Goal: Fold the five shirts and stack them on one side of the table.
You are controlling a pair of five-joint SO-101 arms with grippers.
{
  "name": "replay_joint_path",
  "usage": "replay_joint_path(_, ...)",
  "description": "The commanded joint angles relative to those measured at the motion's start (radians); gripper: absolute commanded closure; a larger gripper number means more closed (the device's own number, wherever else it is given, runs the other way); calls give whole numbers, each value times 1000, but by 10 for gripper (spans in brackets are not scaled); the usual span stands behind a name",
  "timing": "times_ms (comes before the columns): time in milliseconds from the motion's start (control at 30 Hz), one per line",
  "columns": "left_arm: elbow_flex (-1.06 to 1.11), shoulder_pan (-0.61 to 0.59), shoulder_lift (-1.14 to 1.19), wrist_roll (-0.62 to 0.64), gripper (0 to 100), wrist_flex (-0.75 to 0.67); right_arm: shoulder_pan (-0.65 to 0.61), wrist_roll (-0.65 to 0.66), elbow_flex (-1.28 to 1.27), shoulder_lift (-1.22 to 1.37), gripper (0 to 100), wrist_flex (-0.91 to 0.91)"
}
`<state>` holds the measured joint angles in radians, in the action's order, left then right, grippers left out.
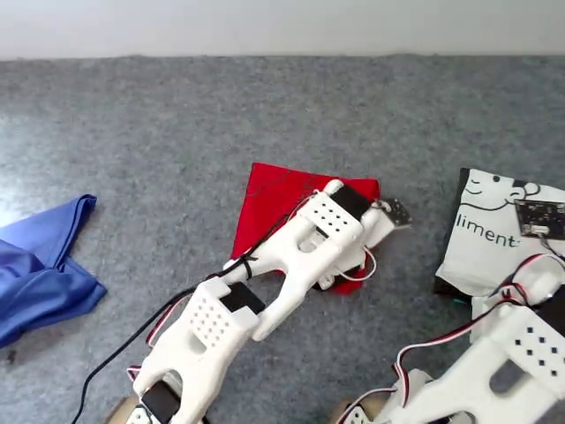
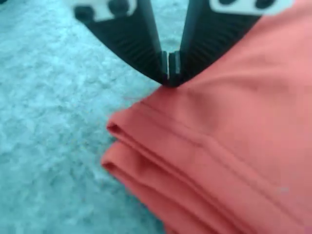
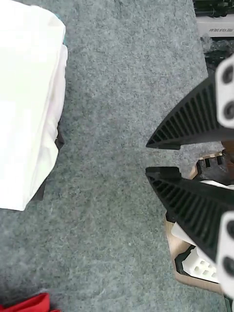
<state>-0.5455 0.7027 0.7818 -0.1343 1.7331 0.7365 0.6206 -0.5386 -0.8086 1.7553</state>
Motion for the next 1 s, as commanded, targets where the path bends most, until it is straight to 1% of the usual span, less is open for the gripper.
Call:
replay_joint_path(0,-96,-60,-147,41,987,18,4,9,12,-25,916,19)
replay_joint_path(100,-120,-100,-252,41,987,18,-35,5,31,-21,916,4)
replay_joint_path(200,-113,-143,-353,41,987,18,-133,-17,64,-15,916,2)
replay_joint_path(300,-102,-201,-450,41,987,18,-294,-124,80,-13,915,-13)
replay_joint_path(433,-59,-304,-569,41,987,20,-513,-267,74,64,915,-93)
replay_joint_path(533,13,-391,-666,35,987,20,-638,-358,92,183,915,-157)
replay_joint_path(600,54,-442,-743,34,987,20,-699,-404,120,274,915,-197)
replay_joint_path(700,97,-514,-847,34,987,20,-754,-443,196,420,914,-245)
replay_joint_path(800,148,-600,-931,34,987,20,-771,-450,324,567,909,-262)
replay_joint_path(900,177,-694,-988,32,987,17,-773,-453,482,716,847,-259)
replay_joint_path(967,180,-750,-1007,15,987,14,-773,-477,592,814,807,-254)
